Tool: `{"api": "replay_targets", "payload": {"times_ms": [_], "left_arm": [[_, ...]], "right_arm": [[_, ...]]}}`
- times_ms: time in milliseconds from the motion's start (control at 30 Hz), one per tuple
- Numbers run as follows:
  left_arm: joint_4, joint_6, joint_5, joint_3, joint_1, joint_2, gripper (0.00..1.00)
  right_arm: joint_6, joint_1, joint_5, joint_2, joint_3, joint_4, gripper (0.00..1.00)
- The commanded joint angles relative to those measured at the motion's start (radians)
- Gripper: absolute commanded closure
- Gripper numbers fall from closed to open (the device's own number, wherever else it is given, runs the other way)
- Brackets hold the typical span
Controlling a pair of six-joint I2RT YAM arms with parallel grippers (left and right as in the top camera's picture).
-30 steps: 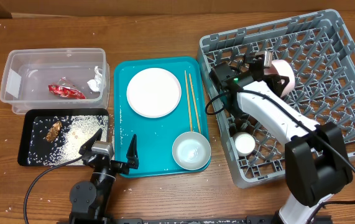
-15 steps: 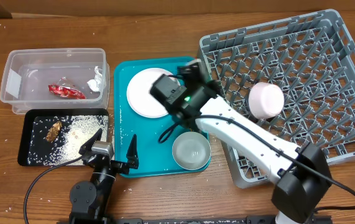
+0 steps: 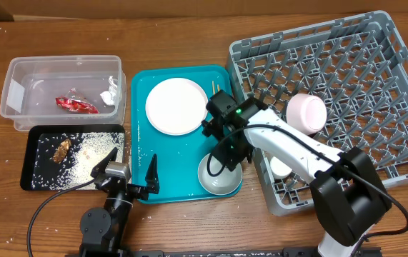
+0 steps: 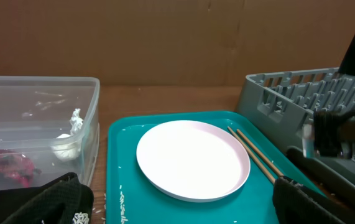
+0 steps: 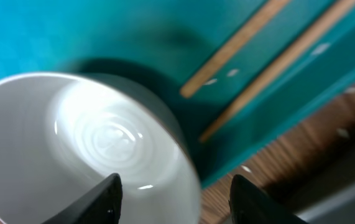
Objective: Sort waste into correct bins and load items into the dishwasher
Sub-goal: 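Place the white bowl into the dish rack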
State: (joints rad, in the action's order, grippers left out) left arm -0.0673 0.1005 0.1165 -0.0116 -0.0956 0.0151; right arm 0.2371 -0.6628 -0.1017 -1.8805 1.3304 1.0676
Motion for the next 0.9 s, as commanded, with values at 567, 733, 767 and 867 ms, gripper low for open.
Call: {"api": "replay_targets", "payload": {"times_ms": [567, 733, 767, 867], "left_arm": [[0.001, -0.011, 0.000, 0.007, 0.011, -0.009, 0.00], [0.001, -0.011, 0.000, 0.007, 0.011, -0.009, 0.00], [0.001, -0.011, 0.000, 0.007, 0.011, -0.009, 0.00], [0.001, -0.011, 0.000, 0.007, 0.011, -0.009, 0.00]], "right_arm": [[-0.676, -0.003, 0.756, 0.143, 0.321, 0.100, 0.96], [-0.826, 0.045, 1.321, 0.211, 0.322, 0.164, 0.96], [-0.825, 0.081, 1.380, 0.207, 0.318, 0.180, 0.96], [-0.827, 0.226, 1.380, 0.174, 0.307, 0.237, 0.96]]}}
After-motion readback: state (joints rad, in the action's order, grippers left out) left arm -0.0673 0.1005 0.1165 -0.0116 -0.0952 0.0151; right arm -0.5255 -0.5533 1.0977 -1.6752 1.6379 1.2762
